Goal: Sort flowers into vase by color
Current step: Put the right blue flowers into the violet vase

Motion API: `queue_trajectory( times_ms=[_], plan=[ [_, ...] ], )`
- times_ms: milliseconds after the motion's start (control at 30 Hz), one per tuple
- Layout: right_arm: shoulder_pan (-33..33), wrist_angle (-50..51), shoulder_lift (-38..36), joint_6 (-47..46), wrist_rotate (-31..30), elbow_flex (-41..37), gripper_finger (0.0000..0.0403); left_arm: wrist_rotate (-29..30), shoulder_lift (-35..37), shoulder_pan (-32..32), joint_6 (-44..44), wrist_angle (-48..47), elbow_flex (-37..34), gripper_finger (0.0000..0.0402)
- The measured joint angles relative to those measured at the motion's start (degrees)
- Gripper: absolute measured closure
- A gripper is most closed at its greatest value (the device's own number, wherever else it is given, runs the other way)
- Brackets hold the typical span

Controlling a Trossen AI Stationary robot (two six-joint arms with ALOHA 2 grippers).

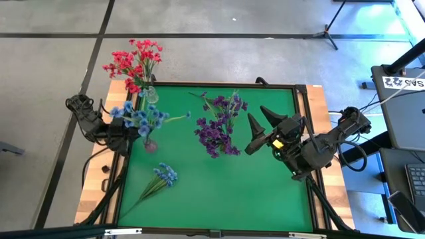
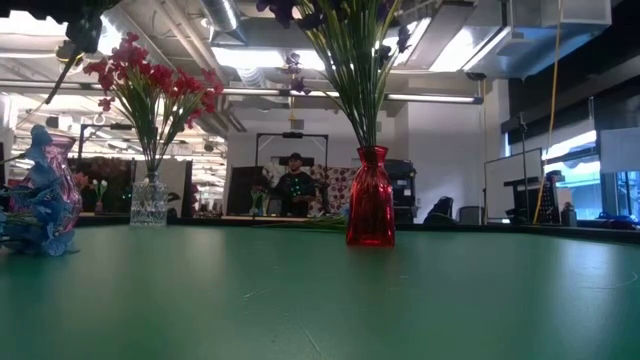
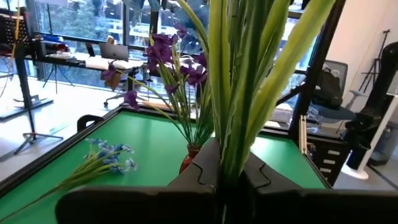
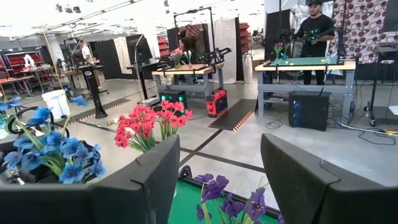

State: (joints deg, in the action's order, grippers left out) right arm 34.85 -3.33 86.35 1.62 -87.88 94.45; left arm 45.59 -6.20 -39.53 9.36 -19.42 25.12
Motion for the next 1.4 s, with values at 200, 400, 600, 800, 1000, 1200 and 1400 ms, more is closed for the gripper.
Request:
queue_trajectory(
  times_ms=[200,400,600,800,1000,1200,1400],
  plan=[
    [0.0,0.46,0.0,0.27,0.35,0.0,0.0178,2.66,0.0,0.01,0.65,0.76,0.0,0.0387],
    [0.0,0.39,-0.02,0.21,2.13,0.0,0.0178,3.37,-0.02,0.02,5.07,2.25,0.0,0.0387],
    [-1.43,-0.59,0.4,-0.07,14.63,0.0,0.0178,-1.29,-0.04,0.02,-0.38,16.46,0.0,0.0397],
    [-3.46,-1.18,2.04,-0.24,23.25,0.0,0.0178,-8.3,-0.07,0.02,-3.88,21.33,0.02,0.0397],
    [-3.5,-1.24,2.75,0.01,27.07,0.0,0.0178,-7.27,-0.07,0.02,-7.98,19.69,0.02,0.0381],
    [-4.57,0.17,2.93,0.14,34.23,0.0,0.0178,-5.77,-0.04,0.02,-3.43,22.65,0.02,0.0368],
    [-4.93,3.3,2.95,-0.18,36.34,0.0,0.0178,-9.81,-0.07,0.0,-10.22,21.3,0.02,0.0379]
  ],
)
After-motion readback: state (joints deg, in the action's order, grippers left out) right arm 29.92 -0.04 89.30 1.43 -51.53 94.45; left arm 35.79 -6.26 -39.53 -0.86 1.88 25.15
